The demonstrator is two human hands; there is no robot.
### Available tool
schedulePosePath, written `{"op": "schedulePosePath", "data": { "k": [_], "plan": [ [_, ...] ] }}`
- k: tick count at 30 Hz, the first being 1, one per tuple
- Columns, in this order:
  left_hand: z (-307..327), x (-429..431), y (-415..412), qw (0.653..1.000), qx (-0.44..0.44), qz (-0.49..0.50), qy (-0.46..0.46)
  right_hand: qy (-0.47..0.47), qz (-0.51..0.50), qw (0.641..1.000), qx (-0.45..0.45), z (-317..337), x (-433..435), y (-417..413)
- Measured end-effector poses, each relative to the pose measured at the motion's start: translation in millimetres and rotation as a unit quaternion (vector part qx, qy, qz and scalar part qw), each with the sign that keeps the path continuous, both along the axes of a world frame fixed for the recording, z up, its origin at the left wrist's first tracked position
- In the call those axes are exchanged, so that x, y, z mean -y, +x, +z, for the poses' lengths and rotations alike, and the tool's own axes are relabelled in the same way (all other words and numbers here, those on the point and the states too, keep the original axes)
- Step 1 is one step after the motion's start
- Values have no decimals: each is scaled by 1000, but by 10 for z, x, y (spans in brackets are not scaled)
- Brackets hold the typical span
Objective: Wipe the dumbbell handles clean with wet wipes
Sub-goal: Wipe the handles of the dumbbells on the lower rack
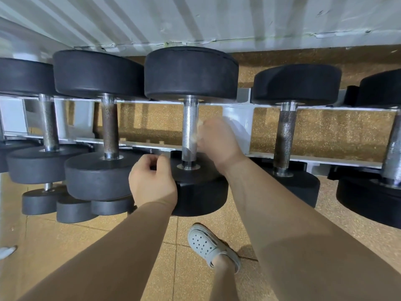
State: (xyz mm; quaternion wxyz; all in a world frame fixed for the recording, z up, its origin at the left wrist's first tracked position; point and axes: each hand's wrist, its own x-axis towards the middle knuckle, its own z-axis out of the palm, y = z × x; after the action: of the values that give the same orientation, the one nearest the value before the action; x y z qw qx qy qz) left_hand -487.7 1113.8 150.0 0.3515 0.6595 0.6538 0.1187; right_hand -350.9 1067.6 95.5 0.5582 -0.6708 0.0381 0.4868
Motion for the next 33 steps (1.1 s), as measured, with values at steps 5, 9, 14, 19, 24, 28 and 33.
{"op": "schedulePosePath", "data": {
  "k": [5,9,14,19,24,28,33],
  "plan": [
    [-13,-10,-9,1000,-4,-5,-1,8,-119,993,-8,29,-181,53],
    [2,-10,-6,1000,-6,-2,-5,-40,-12,998,38,44,68,-155],
    [23,2,12,1000,-3,-2,-6,0,-74,996,43,49,-168,146],
    [-14,-20,-20,1000,-2,-9,2,55,40,991,118,87,33,-46],
    [-70,-30,-55,1000,0,-12,7,6,204,864,461,150,-62,-22],
    [-84,-54,-72,1000,4,-28,10,-11,194,841,504,141,-179,137],
    [-43,-57,-74,999,-5,-43,6,0,355,803,478,212,119,-42]
  ]
}}
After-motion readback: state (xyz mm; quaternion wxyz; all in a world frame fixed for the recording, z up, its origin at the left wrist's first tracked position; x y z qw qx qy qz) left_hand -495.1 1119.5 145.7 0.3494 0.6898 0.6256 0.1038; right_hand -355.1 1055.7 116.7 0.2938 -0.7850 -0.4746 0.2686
